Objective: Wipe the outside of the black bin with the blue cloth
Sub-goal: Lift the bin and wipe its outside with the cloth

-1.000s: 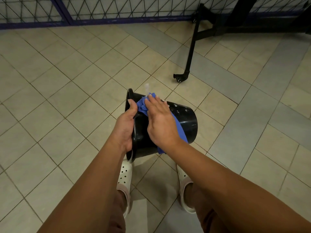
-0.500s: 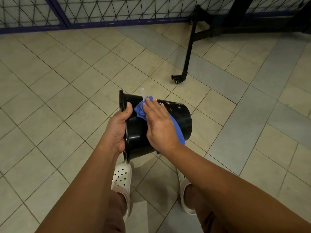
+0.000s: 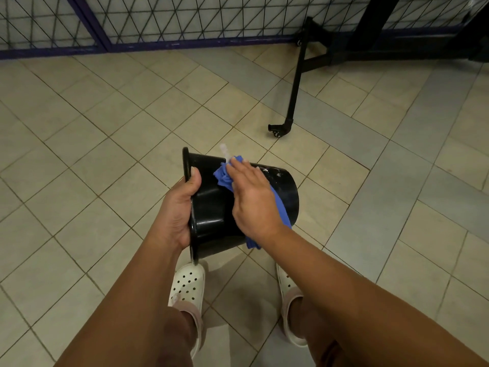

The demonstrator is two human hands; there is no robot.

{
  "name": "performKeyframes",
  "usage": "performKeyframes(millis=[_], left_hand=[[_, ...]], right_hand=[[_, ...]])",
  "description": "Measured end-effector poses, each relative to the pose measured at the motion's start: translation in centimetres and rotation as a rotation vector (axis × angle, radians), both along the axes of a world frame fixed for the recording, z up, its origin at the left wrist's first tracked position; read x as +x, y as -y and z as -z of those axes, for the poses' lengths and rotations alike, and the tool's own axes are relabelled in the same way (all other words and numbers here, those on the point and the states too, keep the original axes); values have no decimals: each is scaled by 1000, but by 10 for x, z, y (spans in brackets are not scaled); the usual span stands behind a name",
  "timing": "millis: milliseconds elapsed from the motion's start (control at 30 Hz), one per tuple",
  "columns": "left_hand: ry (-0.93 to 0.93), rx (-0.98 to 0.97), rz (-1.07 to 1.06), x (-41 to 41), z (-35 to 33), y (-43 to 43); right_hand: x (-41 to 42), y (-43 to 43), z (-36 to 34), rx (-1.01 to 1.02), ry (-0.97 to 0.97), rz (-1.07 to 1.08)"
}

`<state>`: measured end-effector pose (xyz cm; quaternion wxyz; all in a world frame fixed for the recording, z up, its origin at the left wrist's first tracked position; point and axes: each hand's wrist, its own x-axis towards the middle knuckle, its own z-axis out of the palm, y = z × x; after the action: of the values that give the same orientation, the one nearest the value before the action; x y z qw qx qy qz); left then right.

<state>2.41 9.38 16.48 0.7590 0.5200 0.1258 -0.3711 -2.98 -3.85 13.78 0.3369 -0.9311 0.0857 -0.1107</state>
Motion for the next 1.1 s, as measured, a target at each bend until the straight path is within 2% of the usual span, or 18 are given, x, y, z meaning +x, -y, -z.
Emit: performKeyframes(millis=[100, 267, 433, 567, 700, 900, 1100], left_hand=[[5, 4, -13, -1, 1, 2], [-56, 29, -23, 1, 5, 4], [-146, -47, -27, 10, 5, -2], [-97, -37, 17, 4, 4, 1], [-40, -25, -11, -5, -1, 8], [2, 32, -51, -4, -3, 6], [20, 16, -40, -1, -8, 1]], right_hand=[[11, 15, -5, 57, -11, 29], [6, 26, -4, 97, -163, 76], [-11, 43, -9, -156, -32, -194], [-10, 39, -3, -347, -58, -233], [-6, 43, 1, -235, -129, -107], [-17, 19, 9, -150, -94, 167], [-13, 15, 2, -246, -3, -25]])
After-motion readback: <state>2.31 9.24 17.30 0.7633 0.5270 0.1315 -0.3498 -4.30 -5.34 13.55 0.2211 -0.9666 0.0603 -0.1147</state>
